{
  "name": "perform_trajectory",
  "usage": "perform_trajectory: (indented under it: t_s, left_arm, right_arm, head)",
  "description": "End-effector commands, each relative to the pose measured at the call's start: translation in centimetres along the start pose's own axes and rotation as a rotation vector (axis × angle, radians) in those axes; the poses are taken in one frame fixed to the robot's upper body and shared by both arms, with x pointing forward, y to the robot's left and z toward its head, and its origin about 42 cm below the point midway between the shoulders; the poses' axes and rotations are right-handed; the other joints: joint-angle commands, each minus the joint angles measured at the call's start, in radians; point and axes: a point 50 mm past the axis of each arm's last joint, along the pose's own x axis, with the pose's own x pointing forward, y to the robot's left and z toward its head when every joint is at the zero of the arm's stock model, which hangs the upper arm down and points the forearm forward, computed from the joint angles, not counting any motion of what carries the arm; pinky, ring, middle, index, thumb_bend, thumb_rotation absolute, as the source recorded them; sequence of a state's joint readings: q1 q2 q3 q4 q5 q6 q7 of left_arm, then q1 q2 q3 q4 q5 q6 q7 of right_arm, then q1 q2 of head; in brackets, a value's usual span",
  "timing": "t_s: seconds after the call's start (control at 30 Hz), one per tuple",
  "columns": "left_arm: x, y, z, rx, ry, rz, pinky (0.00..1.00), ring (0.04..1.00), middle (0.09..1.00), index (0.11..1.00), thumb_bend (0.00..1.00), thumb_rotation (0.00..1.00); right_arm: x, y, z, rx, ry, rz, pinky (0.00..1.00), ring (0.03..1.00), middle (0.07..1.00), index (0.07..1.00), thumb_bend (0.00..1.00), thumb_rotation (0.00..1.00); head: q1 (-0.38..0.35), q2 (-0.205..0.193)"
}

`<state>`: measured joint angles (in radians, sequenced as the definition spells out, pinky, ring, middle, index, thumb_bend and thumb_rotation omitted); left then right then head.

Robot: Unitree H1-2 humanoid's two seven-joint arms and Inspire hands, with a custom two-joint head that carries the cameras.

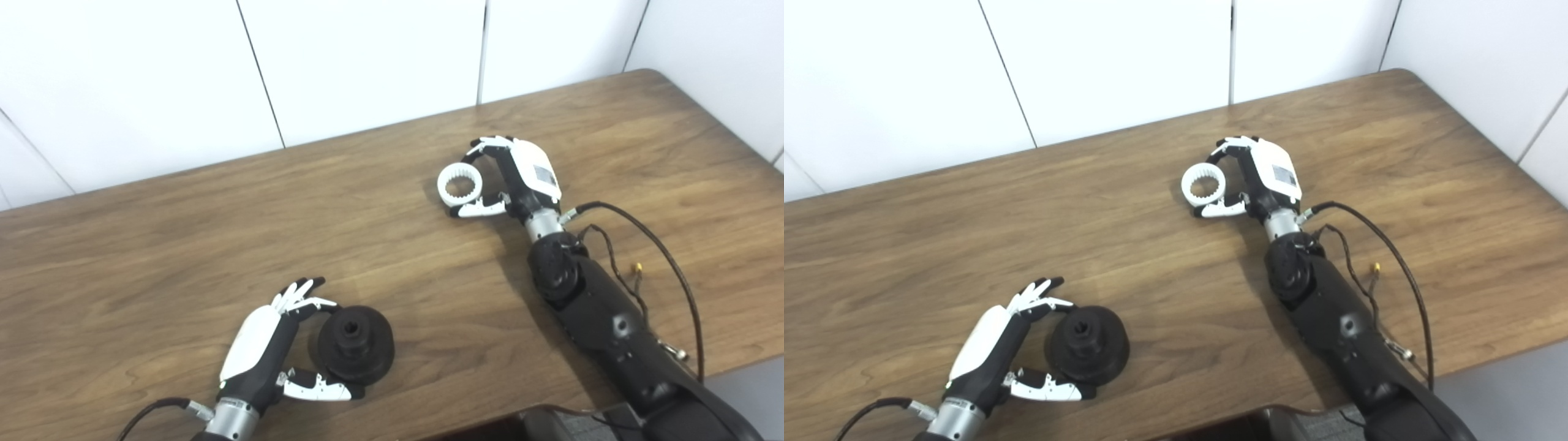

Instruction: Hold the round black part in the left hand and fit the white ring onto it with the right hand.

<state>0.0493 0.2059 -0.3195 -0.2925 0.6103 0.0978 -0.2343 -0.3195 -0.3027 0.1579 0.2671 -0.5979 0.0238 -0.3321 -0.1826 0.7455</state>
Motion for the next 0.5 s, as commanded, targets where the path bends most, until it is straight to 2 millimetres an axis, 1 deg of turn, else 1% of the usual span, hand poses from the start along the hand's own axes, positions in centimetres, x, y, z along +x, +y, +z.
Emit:
perform_trajectory:
  t_s: [0.0, 0.23, 0.3, 0.4, 0.47]
  left_arm:
    - [0.4, 0.5, 0.4, 0.021, -0.015, 0.013, 1.00, 1.000, 0.955, 0.626, 0.95, 0.22]
    - [0.5, 0.4, 0.4, 0.019, -0.014, 0.017, 1.00, 1.000, 0.952, 0.625, 0.95, 0.22]
    - [0.5, 0.4, 0.4, 0.018, -0.013, 0.020, 1.00, 1.000, 0.953, 0.625, 0.96, 0.22]
    - [0.6, 0.2, 0.5, 0.020, -0.013, 0.022, 0.99, 1.000, 0.954, 0.625, 0.96, 0.22]
    - [0.7, 0.1, 0.6, 0.020, -0.010, 0.022, 1.00, 1.000, 0.956, 0.628, 0.95, 0.22]
  right_arm:
    - [0.3, -1.1, 1.6, 0.019, -0.059, -0.046, 0.87, 0.849, 0.792, 0.484, 0.52, 0.14]
    - [-0.6, -3.0, 3.4, 0.057, -0.126, -0.100, 0.83, 0.841, 0.786, 0.484, 0.52, 0.14]
    - [-0.9, -3.7, 4.1, 0.071, -0.154, -0.119, 0.79, 0.833, 0.783, 0.484, 0.52, 0.14]
    - [-1.4, -4.9, 5.2, 0.095, -0.199, -0.145, 0.75, 0.821, 0.779, 0.483, 0.52, 0.14]
    - [-1.8, -5.6, 5.9, 0.112, -0.227, -0.154, 0.75, 0.824, 0.782, 0.483, 0.52, 0.14]
  head:
    - [0.004, 0.001]
    - [0.033, 0.003]
    - [0.042, 0.003]
    - [0.077, 0.009]
    - [0.095, 0.012]
